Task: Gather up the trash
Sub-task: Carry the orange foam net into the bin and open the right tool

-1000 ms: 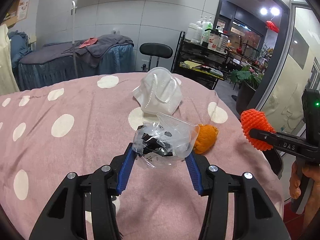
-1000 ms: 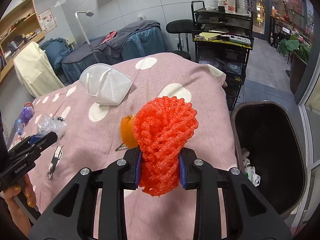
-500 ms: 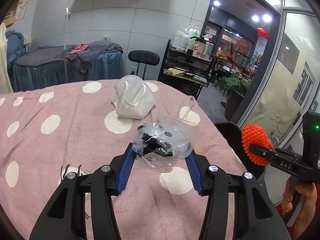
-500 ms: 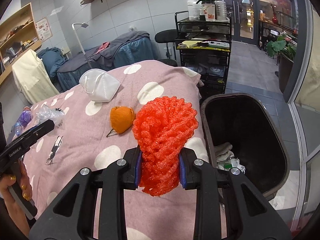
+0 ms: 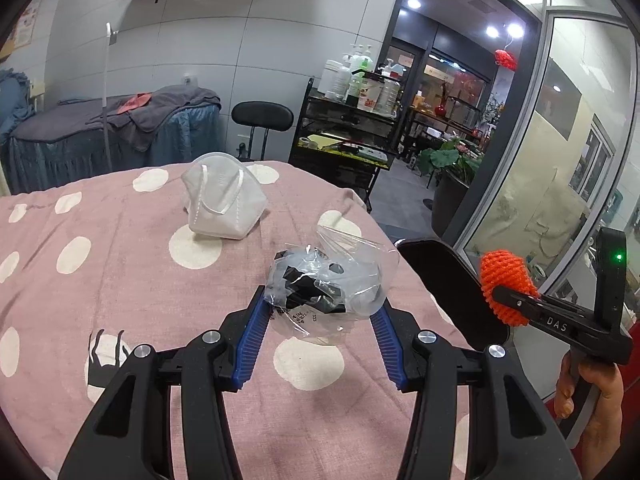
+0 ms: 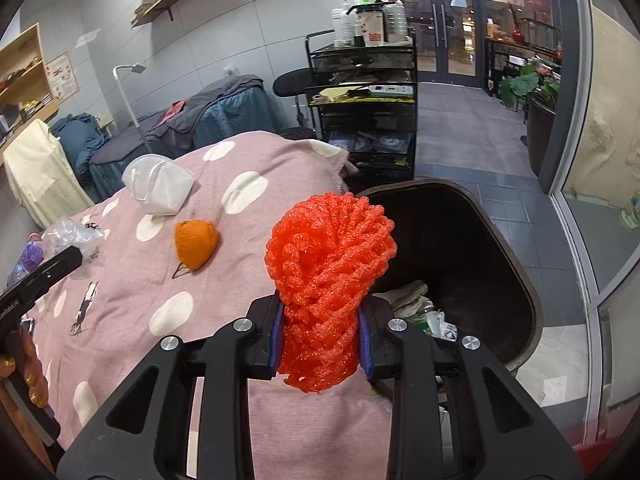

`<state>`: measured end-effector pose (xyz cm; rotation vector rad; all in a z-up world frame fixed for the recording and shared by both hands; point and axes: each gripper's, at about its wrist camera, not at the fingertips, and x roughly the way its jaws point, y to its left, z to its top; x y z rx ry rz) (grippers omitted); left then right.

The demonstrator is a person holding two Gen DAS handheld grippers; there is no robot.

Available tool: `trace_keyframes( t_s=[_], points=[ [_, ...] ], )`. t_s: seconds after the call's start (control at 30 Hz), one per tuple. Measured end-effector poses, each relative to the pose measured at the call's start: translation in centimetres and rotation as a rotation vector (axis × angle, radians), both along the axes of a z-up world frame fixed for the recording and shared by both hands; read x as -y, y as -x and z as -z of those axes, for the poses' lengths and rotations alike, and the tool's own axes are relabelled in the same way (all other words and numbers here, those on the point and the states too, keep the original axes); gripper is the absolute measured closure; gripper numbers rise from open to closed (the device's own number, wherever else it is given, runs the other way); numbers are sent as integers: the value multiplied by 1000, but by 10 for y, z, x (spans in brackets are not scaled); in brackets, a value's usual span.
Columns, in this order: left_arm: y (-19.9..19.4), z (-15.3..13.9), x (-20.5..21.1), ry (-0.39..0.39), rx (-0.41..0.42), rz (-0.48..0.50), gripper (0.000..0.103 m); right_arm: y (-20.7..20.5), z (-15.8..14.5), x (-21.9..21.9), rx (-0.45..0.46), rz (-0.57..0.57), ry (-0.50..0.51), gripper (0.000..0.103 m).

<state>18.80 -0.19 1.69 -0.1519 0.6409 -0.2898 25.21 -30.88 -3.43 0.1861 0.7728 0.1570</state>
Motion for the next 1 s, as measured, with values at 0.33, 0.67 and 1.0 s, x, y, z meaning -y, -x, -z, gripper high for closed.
trace_keyframes(
  t_s=[0.33, 0.67, 1.0],
  points=[
    [4, -4, 22, 4, 12, 51, 53, -28, 20, 31, -49, 93, 36, 74],
    [7, -4, 29, -9, 10, 71, 53, -71, 70, 50, -153, 139, 89, 73],
    [2, 0, 47, -18, -2, 125, 53, -73, 99, 66, -192, 191, 67, 34]
  ],
)
